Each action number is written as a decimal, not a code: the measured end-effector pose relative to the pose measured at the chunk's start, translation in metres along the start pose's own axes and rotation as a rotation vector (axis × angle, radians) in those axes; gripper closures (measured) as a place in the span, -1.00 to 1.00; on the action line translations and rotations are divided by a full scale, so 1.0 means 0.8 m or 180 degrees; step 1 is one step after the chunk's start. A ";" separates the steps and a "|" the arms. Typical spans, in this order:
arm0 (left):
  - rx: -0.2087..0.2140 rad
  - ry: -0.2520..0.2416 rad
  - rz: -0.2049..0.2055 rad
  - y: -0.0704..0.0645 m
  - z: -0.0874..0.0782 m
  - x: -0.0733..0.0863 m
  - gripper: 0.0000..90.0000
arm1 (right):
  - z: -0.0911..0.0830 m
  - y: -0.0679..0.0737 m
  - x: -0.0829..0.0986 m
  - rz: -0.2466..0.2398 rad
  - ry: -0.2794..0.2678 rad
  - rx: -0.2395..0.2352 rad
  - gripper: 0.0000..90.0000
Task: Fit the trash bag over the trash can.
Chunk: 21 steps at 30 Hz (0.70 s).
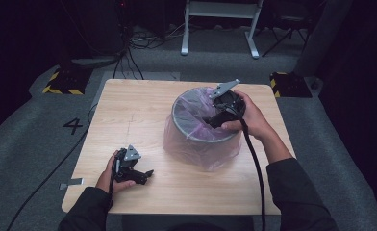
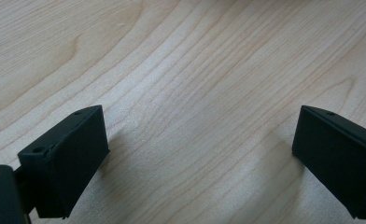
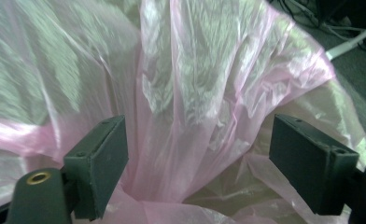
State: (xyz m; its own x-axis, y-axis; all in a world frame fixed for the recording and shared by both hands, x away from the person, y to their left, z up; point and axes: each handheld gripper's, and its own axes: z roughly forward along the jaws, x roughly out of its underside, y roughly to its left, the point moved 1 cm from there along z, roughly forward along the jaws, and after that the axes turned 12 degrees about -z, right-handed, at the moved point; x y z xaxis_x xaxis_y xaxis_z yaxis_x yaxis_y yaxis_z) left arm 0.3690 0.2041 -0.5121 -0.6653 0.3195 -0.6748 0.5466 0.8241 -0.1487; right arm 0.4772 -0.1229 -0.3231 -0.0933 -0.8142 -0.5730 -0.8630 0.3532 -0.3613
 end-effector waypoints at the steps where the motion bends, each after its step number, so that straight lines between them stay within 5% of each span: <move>1: 0.0004 -0.0001 -0.0007 0.000 0.000 0.000 -0.92 | -0.002 0.000 0.000 0.0016 -0.0040 0.0001 -0.56; 11: 0.0004 -0.0001 -0.0006 0.000 0.000 0.000 -0.92 | -0.023 -0.002 0.005 0.0195 -0.0548 0.0058 -0.55; 21: -0.0001 -0.0001 -0.0001 0.000 0.000 0.000 -0.92 | -0.039 0.002 0.011 0.0220 -0.0743 0.0180 -0.55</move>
State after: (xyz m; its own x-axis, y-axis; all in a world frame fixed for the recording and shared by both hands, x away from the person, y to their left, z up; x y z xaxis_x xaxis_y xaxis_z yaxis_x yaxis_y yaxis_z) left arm 0.3690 0.2041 -0.5121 -0.6652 0.3192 -0.6750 0.5463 0.8243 -0.1486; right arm 0.4597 -0.1443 -0.3059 -0.0282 -0.6610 -0.7499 -0.8288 0.4348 -0.3521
